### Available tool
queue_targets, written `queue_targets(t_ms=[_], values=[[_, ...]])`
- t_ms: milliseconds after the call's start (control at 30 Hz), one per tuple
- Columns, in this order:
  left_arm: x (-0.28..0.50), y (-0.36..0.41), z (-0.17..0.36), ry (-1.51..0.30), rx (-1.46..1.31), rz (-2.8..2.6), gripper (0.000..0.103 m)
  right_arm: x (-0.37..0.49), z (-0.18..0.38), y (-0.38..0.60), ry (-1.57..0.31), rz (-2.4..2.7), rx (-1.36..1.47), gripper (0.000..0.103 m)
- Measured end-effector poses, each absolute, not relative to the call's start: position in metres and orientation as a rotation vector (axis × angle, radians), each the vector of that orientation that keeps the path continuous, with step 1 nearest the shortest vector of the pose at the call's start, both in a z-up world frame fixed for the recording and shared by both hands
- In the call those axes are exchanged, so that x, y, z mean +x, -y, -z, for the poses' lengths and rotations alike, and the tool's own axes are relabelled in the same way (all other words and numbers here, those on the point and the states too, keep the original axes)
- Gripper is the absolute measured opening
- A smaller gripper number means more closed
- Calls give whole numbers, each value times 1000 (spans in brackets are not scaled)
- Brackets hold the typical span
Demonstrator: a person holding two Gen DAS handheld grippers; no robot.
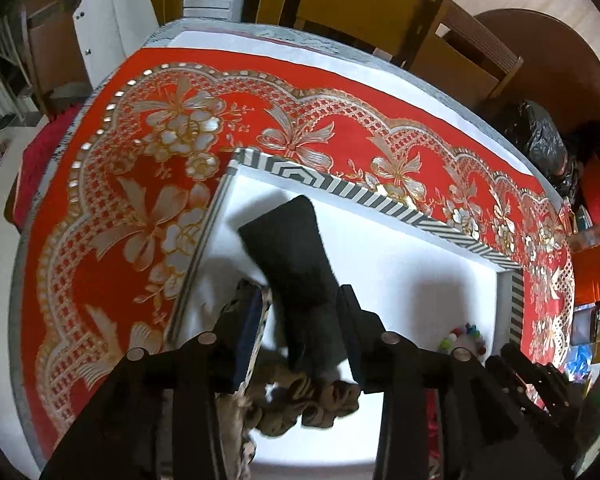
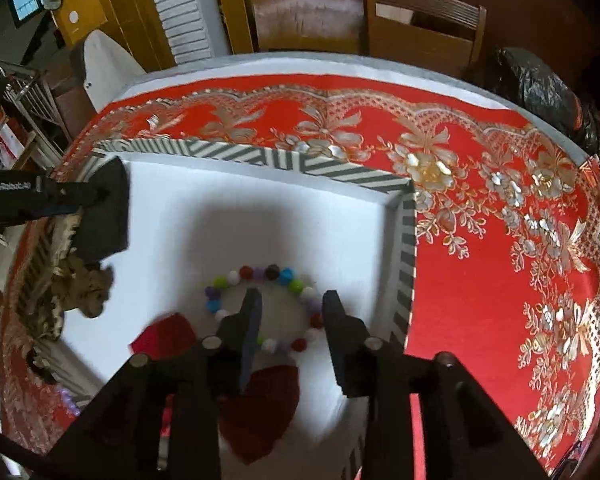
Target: Organize jewelry
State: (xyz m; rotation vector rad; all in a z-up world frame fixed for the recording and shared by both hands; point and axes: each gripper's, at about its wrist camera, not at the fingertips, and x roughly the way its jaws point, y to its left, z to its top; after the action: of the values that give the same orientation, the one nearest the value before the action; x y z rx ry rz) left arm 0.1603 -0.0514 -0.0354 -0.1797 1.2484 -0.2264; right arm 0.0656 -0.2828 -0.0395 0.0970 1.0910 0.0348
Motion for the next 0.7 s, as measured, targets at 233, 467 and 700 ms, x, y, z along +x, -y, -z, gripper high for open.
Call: queue_targets(t_ms=[233,467,700], values=[[123,45,4,-1197,-124,210,25,30,-2,278,-1012,-70,207,39],[72,46,-24,-1138,-74,215,25,-12,-39,268,-936,-83,227,51],[18,49,-48,-1065,-14,197,25,-57,-62,252,-881,-74,191,54]])
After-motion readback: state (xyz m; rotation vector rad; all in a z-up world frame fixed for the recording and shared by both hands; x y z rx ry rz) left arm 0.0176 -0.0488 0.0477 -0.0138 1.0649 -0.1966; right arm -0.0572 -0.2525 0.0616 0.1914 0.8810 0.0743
